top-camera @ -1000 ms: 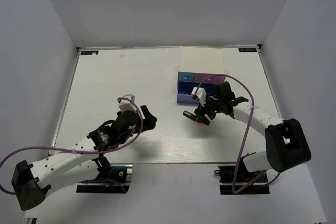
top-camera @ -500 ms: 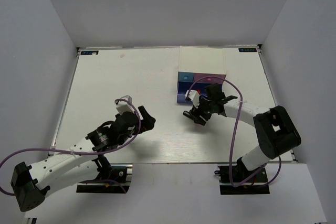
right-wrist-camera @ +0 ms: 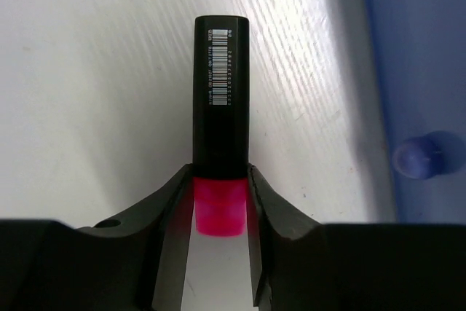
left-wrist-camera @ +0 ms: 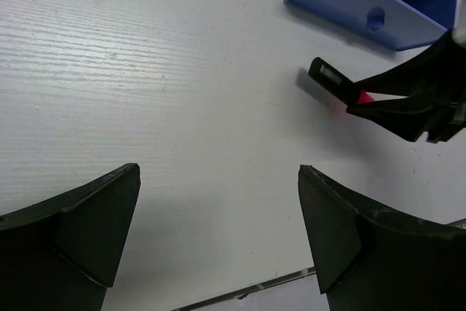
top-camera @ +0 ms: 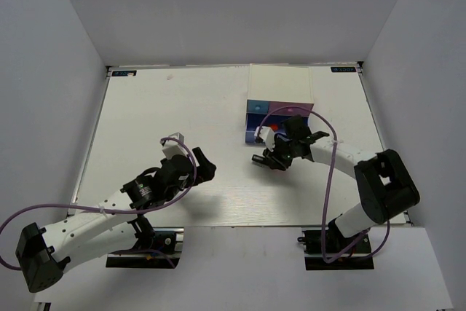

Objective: Sort the stationery into containers
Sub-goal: Pick up the pen from the center of the board, then place the pen in the drawer.

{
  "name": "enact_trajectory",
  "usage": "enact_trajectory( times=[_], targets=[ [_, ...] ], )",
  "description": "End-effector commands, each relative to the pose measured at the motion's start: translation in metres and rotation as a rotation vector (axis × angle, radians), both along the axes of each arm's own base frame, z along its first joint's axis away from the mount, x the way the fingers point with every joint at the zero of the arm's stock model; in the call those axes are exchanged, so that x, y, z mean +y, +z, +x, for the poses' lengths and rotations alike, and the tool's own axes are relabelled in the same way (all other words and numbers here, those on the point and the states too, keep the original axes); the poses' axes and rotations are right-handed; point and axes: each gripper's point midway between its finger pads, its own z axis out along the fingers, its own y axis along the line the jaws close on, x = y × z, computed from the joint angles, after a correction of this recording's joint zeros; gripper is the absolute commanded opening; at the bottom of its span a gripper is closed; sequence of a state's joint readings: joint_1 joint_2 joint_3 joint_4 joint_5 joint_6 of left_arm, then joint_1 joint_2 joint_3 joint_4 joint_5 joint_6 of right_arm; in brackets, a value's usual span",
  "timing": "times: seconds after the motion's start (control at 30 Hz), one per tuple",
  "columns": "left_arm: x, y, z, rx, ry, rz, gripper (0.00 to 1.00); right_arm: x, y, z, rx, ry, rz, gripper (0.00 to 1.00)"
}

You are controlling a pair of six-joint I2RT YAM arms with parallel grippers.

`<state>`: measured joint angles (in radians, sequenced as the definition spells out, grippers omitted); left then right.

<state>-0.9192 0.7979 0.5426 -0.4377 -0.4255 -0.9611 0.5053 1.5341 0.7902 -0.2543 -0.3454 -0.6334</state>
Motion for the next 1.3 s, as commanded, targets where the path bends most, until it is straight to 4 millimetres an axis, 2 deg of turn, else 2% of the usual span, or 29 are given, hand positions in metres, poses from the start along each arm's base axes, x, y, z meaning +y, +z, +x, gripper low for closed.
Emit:
enact_trajectory(
  times=[0.0,0.1,0.2,0.3,0.43,0.63,0.67,0.7,0.8,0.83,0.93,1.1,1.13,1.23,1.27],
  targets=[
    [-0.003,0.011,0.002,-0.012,0.003,-0.027,0.99,0.024,0.07,0.01,-0.108,0.067,0.149,0.08],
    [-0.003,0.011,0.002,-0.012,0.003,-0.027,0.99,0.032,0.129,0.036,-0.278,0.051,0.209,0.08],
    [-0.006,0.011,0.002,-0.014,-0.006,-0.04,0.99,0.025,0.153,0.057,-0.391,0.013,0.183,0.08],
    [-0.006,0.008,0.002,-0.011,-0.011,-0.025,0.99,0.012,0.161,0.081,-0.483,-0.033,0.12,0.07],
    [-0.007,0.012,0.003,-0.02,-0.016,-0.026,0.99,-0.004,0.164,0.107,-0.594,-0.061,0.022,0.07],
    [-0.007,0.017,0.003,-0.027,-0.016,-0.035,0.99,-0.011,0.163,0.125,-0.655,-0.05,-0.043,0.13],
    [-0.007,0.018,0.003,-0.024,-0.011,-0.042,0.99,-0.011,0.158,0.127,-0.649,-0.043,-0.053,0.15],
    [-0.006,0.016,0.002,-0.024,-0.011,-0.042,0.99,-0.012,0.158,0.129,-0.652,-0.045,-0.061,0.24],
    [-0.006,0.016,0.002,-0.024,-0.011,-0.042,0.99,-0.013,0.147,0.132,-0.626,-0.031,-0.084,0.38],
    [-0.006,0.016,0.002,-0.024,-0.011,-0.042,0.99,-0.013,0.145,0.133,-0.625,-0.028,-0.09,0.49],
    [-0.005,0.014,0.001,-0.015,-0.006,-0.042,0.99,-0.013,0.138,0.133,-0.604,-0.027,-0.097,0.59],
    [-0.005,0.017,0.001,-0.021,-0.006,-0.049,0.99,-0.011,0.137,0.13,-0.574,-0.031,-0.074,0.6],
    [-0.005,0.017,0.001,-0.021,-0.006,-0.049,0.99,-0.01,0.137,0.128,-0.563,-0.026,-0.068,0.57],
    [-0.005,0.017,0.001,-0.021,-0.006,-0.049,0.99,-0.001,0.142,0.112,-0.506,0.025,0.003,0.21],
    [-0.005,0.017,0.001,-0.021,-0.006,-0.049,0.99,0.011,0.145,0.1,-0.47,0.082,0.078,0.0]
  ],
)
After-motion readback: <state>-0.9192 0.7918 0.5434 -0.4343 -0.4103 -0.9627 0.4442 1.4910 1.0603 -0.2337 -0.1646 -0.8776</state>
